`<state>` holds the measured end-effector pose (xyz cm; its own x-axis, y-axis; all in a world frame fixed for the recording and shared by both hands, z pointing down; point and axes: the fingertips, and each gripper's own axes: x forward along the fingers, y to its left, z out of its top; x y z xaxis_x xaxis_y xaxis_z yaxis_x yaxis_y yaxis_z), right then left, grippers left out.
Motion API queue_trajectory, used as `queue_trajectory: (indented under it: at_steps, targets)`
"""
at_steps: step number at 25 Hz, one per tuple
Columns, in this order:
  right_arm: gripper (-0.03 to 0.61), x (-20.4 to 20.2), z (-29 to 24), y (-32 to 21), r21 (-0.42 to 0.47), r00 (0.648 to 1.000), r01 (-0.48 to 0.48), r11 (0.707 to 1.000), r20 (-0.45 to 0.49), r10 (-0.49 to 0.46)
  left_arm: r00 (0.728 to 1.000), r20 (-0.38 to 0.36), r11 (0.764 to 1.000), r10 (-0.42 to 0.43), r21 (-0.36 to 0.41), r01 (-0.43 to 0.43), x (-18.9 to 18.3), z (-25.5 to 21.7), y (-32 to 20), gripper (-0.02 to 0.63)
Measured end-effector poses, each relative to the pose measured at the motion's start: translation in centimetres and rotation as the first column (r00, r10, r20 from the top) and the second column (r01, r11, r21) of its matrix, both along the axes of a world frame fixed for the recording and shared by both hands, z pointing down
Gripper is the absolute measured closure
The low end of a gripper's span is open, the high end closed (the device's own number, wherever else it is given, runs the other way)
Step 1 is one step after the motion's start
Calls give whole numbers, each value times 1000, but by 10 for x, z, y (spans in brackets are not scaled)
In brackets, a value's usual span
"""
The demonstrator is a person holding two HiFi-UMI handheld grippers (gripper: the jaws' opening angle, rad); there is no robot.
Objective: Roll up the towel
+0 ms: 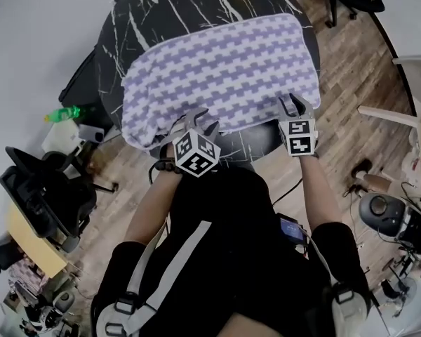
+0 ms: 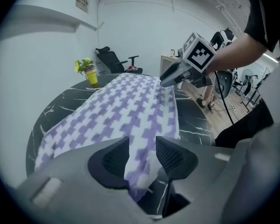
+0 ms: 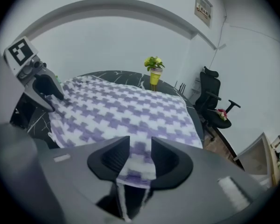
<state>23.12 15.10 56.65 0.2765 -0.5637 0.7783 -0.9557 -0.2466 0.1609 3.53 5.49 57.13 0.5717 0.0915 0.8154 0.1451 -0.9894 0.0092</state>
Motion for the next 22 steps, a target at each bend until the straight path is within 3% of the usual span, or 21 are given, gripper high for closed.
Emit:
queue_trajectory:
  at_steps: [6,13,22]
  targets:
    - [431,-70,-3,-49,29,996,83,996,29,-84,993,-7,993,-115,32,115,-60,-9,-58,428]
    - [433,-133,-8,-111,47,985,167,985,38,-168,963,-4,962,-271,45,271,-145,-17,-123,428]
    - [434,-230,-19,-212,70,921,383,921,39,-387,899,5,898,-439,-16,439,-238,-7,-154,429]
